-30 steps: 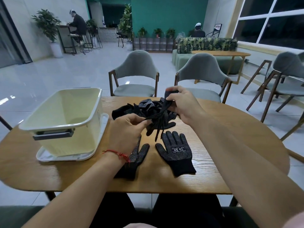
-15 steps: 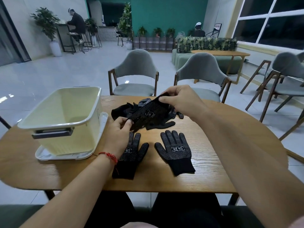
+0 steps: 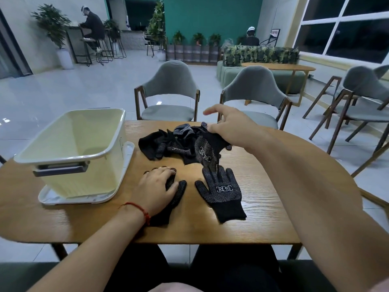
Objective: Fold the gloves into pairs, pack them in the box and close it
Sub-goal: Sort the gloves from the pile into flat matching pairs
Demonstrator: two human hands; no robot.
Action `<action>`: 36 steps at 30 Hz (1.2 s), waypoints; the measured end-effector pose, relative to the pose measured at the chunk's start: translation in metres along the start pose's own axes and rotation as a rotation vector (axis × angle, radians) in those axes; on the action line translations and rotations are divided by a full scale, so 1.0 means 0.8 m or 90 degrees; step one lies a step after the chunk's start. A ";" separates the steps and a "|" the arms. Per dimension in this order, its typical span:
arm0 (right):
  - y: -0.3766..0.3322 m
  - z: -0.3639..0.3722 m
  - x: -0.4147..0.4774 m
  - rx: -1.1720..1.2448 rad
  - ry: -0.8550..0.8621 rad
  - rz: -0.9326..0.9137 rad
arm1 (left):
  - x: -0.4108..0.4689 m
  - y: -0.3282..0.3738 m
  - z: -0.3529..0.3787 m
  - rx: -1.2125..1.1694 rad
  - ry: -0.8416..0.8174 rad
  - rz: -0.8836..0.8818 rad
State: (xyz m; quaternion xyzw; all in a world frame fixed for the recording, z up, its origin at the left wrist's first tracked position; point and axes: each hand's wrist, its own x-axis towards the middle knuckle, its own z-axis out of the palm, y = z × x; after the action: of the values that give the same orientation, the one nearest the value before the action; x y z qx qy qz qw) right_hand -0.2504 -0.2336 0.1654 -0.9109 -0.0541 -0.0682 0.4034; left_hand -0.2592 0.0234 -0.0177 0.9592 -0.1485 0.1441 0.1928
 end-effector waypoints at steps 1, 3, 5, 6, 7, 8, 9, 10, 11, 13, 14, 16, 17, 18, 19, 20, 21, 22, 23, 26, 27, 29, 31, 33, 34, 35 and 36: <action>0.000 0.000 -0.001 0.038 -0.020 0.014 | -0.002 0.001 -0.001 0.002 -0.002 0.000; -0.002 -0.002 -0.006 0.132 -0.055 0.025 | -0.005 0.003 -0.002 -0.005 0.000 0.008; -0.007 -0.007 -0.013 0.243 -0.079 0.041 | -0.005 0.002 -0.002 -0.006 0.007 0.015; -0.008 -0.011 -0.016 0.293 -0.094 0.050 | -0.005 0.002 -0.003 -0.007 0.008 0.017; -0.008 -0.015 -0.018 0.328 -0.111 0.058 | -0.006 0.001 -0.003 -0.011 0.009 0.015; -0.007 -0.018 -0.020 0.351 -0.127 0.062 | -0.006 0.000 -0.003 -0.018 0.008 0.012; -0.006 -0.022 -0.021 0.353 -0.137 0.053 | -0.007 -0.001 -0.004 -0.023 0.008 0.007; -0.003 -0.024 -0.022 0.333 -0.134 0.034 | -0.007 -0.001 -0.005 -0.020 0.012 0.004; -0.001 -0.024 -0.023 0.297 -0.119 0.009 | -0.008 0.000 -0.005 -0.011 0.019 0.005; 0.004 -0.023 -0.027 0.210 -0.068 -0.035 | -0.007 0.001 -0.004 0.005 0.025 0.012; 0.006 -0.022 -0.029 0.173 -0.040 -0.049 | -0.006 0.003 -0.004 0.007 0.021 0.015; 0.010 -0.021 -0.030 0.120 0.015 -0.073 | -0.005 0.001 -0.003 0.002 0.012 0.017; 0.012 -0.022 -0.030 0.103 0.038 -0.083 | -0.005 0.001 -0.003 0.001 0.011 0.017; 0.012 -0.024 -0.031 0.086 0.058 -0.091 | -0.005 0.000 -0.002 0.000 0.014 0.016; 0.013 -0.027 -0.032 0.064 0.075 -0.096 | -0.005 0.000 -0.002 -0.001 0.017 0.016; 0.014 -0.030 -0.031 0.041 0.086 -0.095 | -0.005 -0.001 -0.001 -0.002 0.019 0.015; 0.018 -0.033 -0.029 0.032 0.086 -0.086 | -0.005 -0.002 -0.001 0.000 0.019 0.013; 0.023 -0.034 -0.027 0.037 0.079 -0.072 | -0.005 -0.002 -0.001 0.001 0.019 0.012; 0.028 -0.034 -0.024 0.047 0.072 -0.058 | -0.005 -0.002 0.000 0.001 0.020 0.011; 0.043 -0.031 -0.013 0.081 0.076 -0.036 | -0.004 -0.003 0.000 -0.003 0.022 0.008; 0.046 -0.029 -0.010 0.102 0.077 -0.039 | -0.004 -0.003 0.001 -0.004 0.022 0.007; 0.049 -0.024 -0.005 0.166 0.083 -0.059 | -0.004 -0.004 0.002 -0.010 0.022 0.006; 0.050 -0.022 -0.006 0.217 0.101 -0.084 | -0.004 -0.004 0.003 -0.014 0.022 0.006; 0.054 -0.021 -0.011 0.228 0.106 -0.103 | -0.004 -0.005 0.004 -0.020 0.026 0.005; 0.058 -0.019 -0.017 0.228 0.097 -0.107 | -0.003 -0.004 0.004 -0.022 0.028 0.004; 0.065 -0.014 -0.022 0.230 0.079 -0.101 | -0.003 -0.004 0.005 -0.023 0.028 0.003; 0.072 -0.009 -0.031 0.234 0.053 -0.090 | -0.003 -0.004 0.004 -0.024 0.029 0.003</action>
State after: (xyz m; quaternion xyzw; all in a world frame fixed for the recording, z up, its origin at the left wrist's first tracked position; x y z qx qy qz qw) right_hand -0.2662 -0.2784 0.1237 -0.8123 -0.1127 -0.1228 0.5589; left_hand -0.2596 0.0256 -0.0229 0.9516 -0.1490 0.1636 0.2135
